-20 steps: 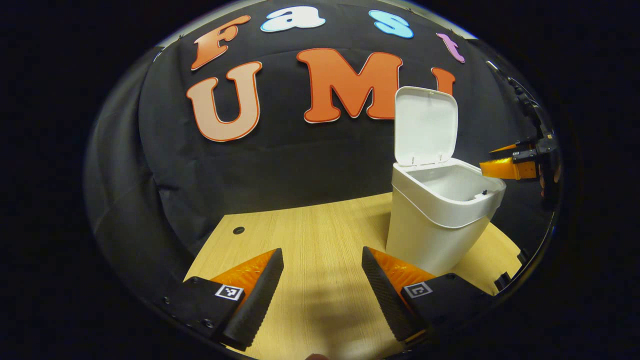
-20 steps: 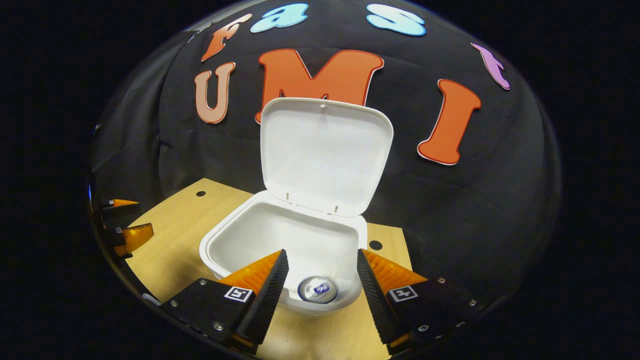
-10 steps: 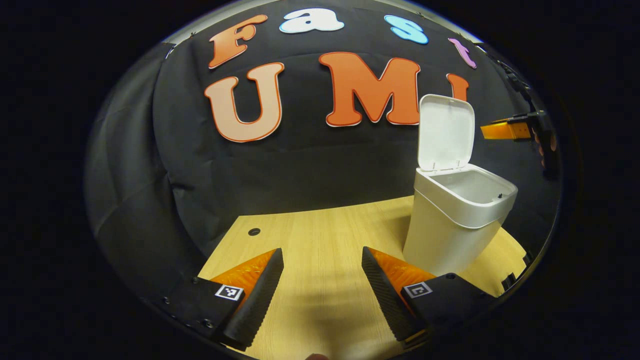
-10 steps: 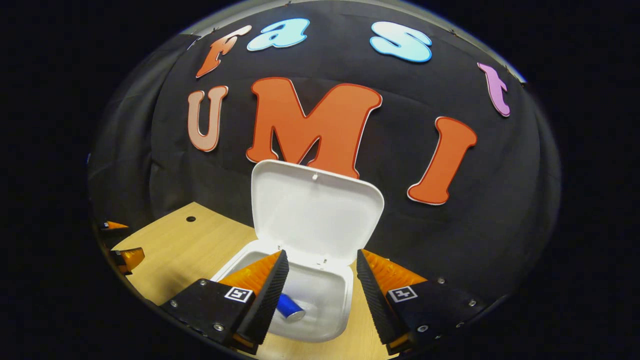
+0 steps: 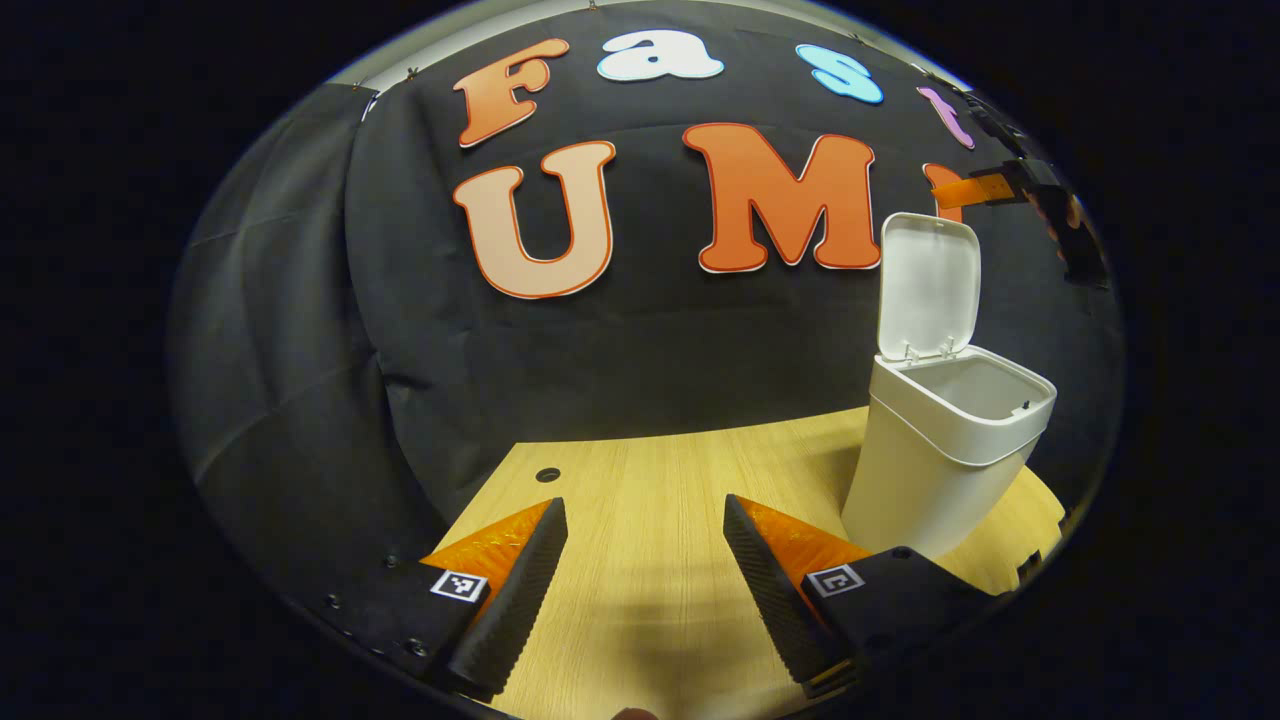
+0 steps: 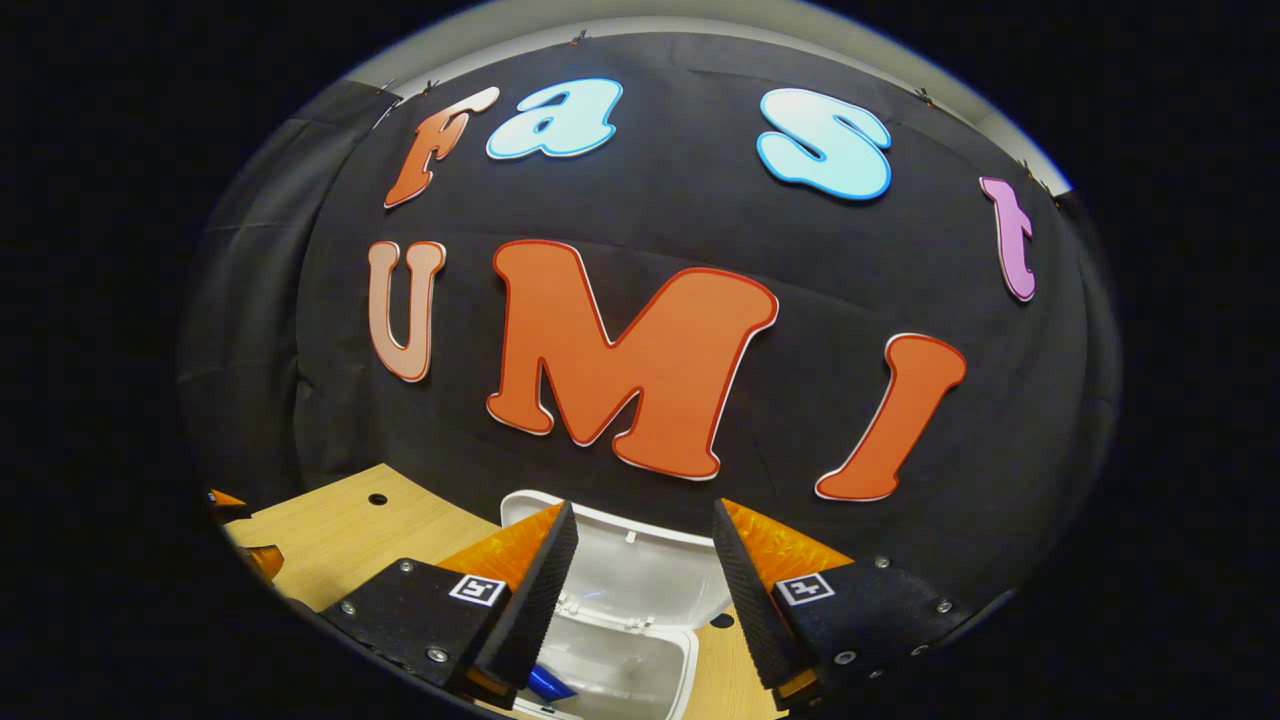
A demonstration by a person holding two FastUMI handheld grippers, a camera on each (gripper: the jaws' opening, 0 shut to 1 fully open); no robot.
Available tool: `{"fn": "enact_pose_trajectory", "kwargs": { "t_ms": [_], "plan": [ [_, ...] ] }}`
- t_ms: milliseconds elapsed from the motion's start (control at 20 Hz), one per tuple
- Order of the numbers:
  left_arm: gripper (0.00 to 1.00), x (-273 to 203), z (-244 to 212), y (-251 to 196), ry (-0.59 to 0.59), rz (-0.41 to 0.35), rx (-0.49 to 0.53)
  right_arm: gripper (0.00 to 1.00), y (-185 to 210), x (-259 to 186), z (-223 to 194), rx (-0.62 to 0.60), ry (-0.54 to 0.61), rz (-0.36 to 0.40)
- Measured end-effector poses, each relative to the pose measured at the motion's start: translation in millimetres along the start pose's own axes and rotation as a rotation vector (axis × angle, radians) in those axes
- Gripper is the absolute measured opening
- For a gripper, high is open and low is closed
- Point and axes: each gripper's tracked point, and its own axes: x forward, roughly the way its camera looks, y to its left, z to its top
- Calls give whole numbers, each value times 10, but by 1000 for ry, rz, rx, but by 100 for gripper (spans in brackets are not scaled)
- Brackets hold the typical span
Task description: Press the lid of the desktop garbage bin to open it, pick up the crumpled paper on the desktop and throw it into the bin, then pick up the pop can on the desktop and drop it into the bin, and finally close the garbage bin lid.
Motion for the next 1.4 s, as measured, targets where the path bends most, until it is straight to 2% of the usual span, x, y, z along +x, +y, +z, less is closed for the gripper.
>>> {"fn": "enact_pose_trajectory", "kwargs": {
  "t_ms": [50,100,300,350,450,750,1400],
  "plan": [
    [95,5,-2,29,-2,8,-2,83,0,68,41,-6,-3,-5],
    [100,2,-18,52,-1,12,-6,83,-12,132,71,-10,-4,-12],
    [100,37,-71,118,13,19,-21,82,-46,406,27,31,19,-39],
    [100,40,-72,142,12,24,-20,78,-55,450,-17,45,35,-44],
    [100,43,-56,181,7,31,-22,76,-50,493,-148,53,81,-50],
    [100,76,-78,266,17,6,-26,75,100,290,-306,96,127,-33],
    [100,110,-194,129,46,-101,-2,76,536,-509,-1381,131,341,-31]
  ]
}}
